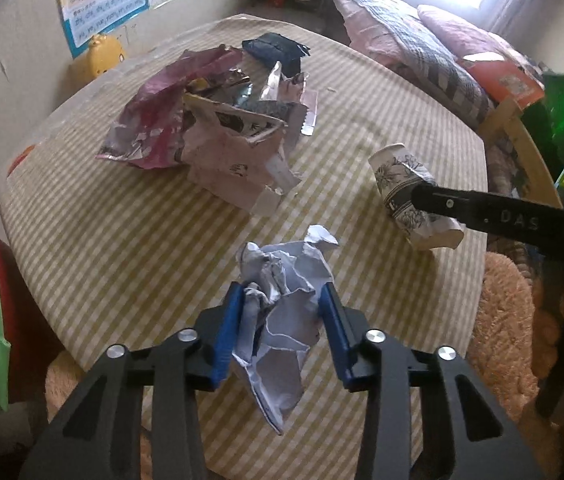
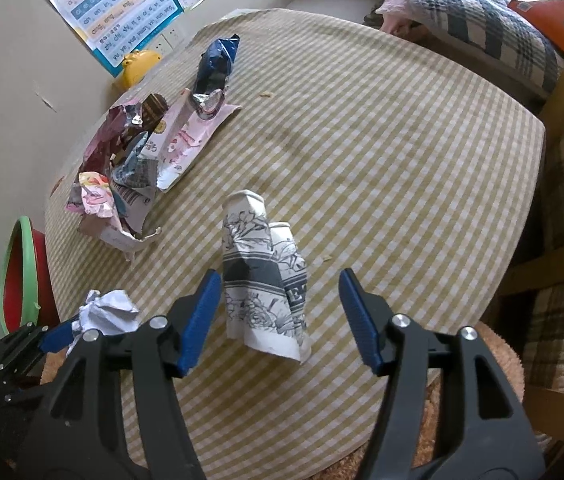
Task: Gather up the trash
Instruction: 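Carry the foil and patterned cup toward the bucket with both grippers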
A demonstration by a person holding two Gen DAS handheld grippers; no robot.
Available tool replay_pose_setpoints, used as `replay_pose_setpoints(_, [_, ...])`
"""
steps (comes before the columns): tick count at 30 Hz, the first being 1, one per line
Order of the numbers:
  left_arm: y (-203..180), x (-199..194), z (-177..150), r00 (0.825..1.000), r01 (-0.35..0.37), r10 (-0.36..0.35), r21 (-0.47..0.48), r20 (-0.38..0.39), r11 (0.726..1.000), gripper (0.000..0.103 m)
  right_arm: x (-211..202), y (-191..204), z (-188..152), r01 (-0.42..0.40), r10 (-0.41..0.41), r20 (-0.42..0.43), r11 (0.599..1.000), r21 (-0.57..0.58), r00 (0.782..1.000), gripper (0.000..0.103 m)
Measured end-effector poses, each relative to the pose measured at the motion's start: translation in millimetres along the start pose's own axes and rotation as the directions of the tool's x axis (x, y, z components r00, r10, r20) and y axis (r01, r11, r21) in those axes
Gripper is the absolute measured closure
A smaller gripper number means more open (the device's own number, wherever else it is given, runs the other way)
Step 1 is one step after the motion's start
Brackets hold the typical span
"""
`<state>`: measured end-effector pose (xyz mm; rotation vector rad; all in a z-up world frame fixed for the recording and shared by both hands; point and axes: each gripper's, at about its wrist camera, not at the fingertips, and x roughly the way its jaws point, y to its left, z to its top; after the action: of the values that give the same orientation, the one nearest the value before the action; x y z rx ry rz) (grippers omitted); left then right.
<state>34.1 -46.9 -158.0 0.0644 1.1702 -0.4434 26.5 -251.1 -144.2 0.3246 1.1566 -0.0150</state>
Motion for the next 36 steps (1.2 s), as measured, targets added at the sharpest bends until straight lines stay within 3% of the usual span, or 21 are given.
replay_pose_setpoints(13, [23,-57,2,0.985,-0.057,0.071,-0.093,0.157,0.994,0.067,6,2,-2,0.001,-0.001,-0.011,1.000,-0.015,1.000,0.041])
replay_pose_setpoints(14, [24,-59,2,0.984,-0.061,0.076,-0.096,0.162,0.994,0.067,7,3,-3,-0.004,0.003,-0.014,1.000,-0.023,1.000,0.042])
replay_pose_setpoints(16, [25,-59,1,0.983,-0.065,0.081,-0.100,0.164,0.993,0.067,8,6,-4,-0.031,0.031,-0.020,0.999,-0.032,0.999,0.059])
replay_pose_setpoints(36, [45,-75,-2,0.973,-0.067,0.102,-0.170,0.209,0.983,0.067,-60,58,6,-0.134,0.147,0.110,0.984,-0.118,0.983,0.059])
